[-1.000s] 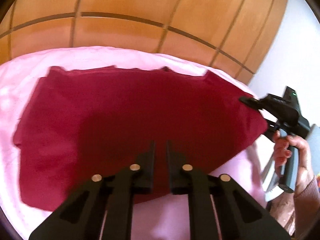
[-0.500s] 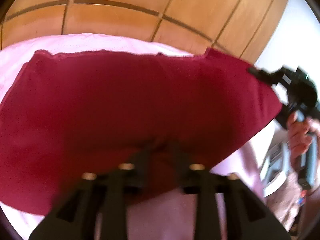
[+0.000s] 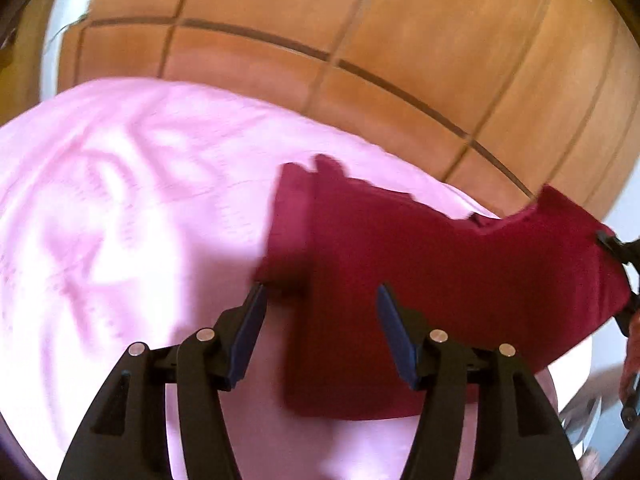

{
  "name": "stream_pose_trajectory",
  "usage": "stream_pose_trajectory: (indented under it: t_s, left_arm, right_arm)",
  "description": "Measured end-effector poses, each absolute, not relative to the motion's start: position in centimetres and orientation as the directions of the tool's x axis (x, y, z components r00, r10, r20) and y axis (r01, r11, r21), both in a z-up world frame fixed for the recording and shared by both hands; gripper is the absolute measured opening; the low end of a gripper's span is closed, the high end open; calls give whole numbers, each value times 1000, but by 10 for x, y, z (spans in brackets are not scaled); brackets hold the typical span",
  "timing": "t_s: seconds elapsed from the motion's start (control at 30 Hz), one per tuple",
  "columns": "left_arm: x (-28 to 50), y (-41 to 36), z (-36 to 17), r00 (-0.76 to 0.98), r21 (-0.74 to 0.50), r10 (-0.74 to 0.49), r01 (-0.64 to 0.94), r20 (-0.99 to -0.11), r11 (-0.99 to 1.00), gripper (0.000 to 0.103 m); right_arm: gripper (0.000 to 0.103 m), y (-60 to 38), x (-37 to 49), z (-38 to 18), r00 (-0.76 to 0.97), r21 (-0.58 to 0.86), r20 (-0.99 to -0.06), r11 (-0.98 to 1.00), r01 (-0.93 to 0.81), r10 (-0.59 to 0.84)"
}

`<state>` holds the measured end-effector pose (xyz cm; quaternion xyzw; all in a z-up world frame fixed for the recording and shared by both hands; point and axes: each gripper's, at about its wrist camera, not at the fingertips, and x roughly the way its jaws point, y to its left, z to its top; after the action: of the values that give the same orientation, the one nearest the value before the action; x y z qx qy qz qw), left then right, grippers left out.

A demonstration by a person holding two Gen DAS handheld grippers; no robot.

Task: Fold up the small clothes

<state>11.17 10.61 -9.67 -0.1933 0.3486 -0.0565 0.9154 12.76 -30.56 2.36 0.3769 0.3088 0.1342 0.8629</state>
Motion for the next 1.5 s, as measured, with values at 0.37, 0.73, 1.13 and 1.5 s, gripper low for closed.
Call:
stream_pose_trajectory:
  t_s: [0.37,0.73,1.13,1.5]
  left_arm:
    - [102,126,-117,744,-420,-229,-77,-628,904,61]
    - [99,147,-107,769,-431,-188,-124,-611,894,68]
    - [98,157,-107,769,-435,-174,-147,-615,888,68]
    - [90,152,-97,778,-516,-270,-81,-568,853,73]
  right_arm:
    - [20,-231,144,41,719,678,-451,727,-109,528]
    - [20,-140,161,12,585,662,-504,719,-212,636]
    - [20,-47,159,-53,447,517,-674,808,-284,588]
    - [71,-94,125,-31,504,598,-533,724,-343,680]
